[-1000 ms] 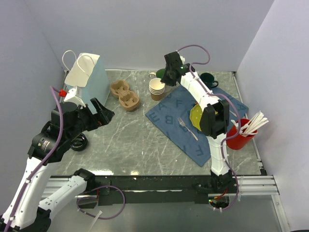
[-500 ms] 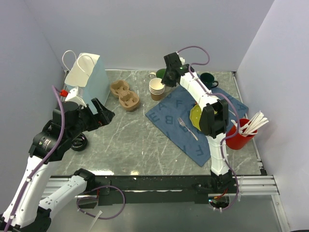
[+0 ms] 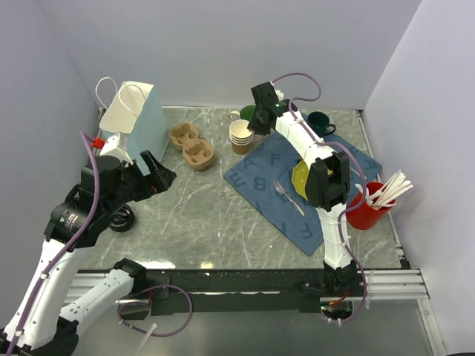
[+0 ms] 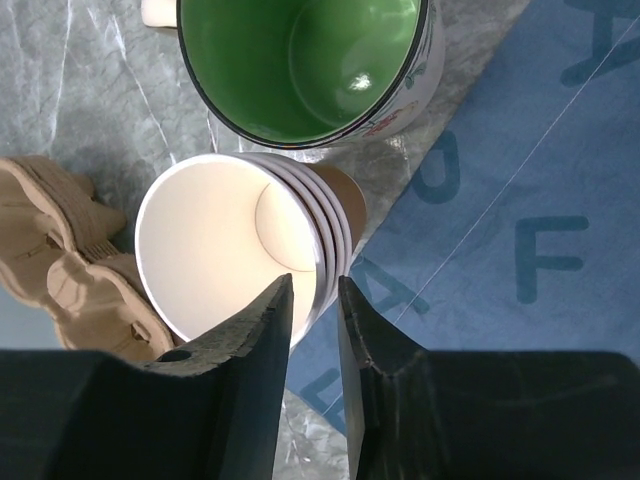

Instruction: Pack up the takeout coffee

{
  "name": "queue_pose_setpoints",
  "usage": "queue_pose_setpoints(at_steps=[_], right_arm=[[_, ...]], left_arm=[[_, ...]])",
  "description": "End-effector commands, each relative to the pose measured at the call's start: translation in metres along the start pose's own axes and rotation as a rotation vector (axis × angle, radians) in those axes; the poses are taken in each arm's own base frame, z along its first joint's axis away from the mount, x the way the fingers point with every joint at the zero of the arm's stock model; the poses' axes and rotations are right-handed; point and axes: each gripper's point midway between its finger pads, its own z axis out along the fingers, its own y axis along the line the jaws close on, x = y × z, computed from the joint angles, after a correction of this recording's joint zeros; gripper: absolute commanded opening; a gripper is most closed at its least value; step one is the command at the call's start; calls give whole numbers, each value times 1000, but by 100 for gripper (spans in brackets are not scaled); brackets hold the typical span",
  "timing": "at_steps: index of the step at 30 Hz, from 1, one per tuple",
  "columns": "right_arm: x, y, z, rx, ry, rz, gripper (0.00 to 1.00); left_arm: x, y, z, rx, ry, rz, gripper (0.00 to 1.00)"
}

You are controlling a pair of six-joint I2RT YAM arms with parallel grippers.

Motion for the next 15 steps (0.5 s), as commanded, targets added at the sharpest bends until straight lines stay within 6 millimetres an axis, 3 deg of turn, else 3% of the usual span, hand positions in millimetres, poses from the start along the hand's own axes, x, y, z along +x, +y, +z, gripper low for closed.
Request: queue_pose_setpoints(at_steps=[1,7,15], right_arm=[[-8,5,1,-3,-26,20,29],[-11,8,-2,-18,-35,13,17],[-13,8,-1,-25,-30,23,18]], left_arm=[[-5,-5,-3,20,-21,-6,97],[-6,-6,-2,17,-20,-3,97],[-7,-7,-3,25,-24,-5,97]])
